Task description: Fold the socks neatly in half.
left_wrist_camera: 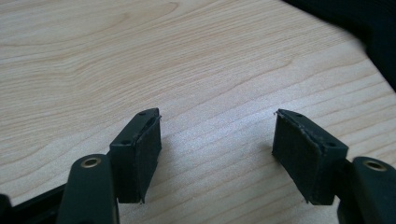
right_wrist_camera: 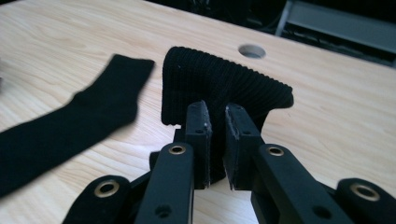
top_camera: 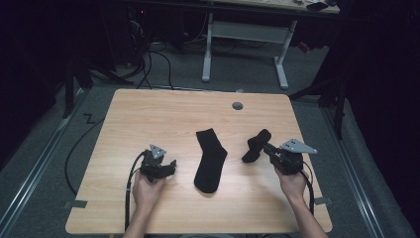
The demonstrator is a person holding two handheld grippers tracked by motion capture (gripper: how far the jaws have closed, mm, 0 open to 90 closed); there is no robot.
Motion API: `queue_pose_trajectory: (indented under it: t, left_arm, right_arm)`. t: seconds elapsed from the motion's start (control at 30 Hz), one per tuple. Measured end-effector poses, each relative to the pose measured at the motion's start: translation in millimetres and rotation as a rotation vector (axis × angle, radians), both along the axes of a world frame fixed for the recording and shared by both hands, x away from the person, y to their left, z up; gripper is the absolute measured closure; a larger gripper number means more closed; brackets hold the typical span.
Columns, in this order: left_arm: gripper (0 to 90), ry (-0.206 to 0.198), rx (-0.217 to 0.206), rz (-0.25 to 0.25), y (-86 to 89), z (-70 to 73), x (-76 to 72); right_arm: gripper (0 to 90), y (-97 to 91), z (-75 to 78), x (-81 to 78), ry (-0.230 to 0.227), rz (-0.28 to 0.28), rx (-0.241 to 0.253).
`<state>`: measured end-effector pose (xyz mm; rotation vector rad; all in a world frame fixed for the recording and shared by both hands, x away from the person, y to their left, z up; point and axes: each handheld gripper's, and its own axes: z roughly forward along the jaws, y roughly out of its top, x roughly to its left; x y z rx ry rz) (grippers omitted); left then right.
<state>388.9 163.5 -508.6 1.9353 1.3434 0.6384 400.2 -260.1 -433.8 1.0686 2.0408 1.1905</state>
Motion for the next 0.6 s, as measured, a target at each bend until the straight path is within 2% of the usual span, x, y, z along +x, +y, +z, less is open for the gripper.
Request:
queue_pose_trajectory:
  t: [0.33, 0.43, 0.6]
  left_arm:
    - [32.6, 0.000, 0.000, 0.001, -0.1, 0.0, 0.0]
    - [32.6, 0.000, 0.000, 0.001, -0.1, 0.0, 0.0]
    - [32.6, 0.000, 0.001, 0.001, -0.1, 0.0, 0.0]
  right_arm:
    - [81.3, 19.5, 19.5, -19.6, -0.041, 0.083, 0.023]
    - [81.2, 29.9, 29.7, -29.4, -0.057, 0.127, 0.030]
    - [81.1, 42.2, 37.4, -32.9, -0.059, 0.167, 0.027]
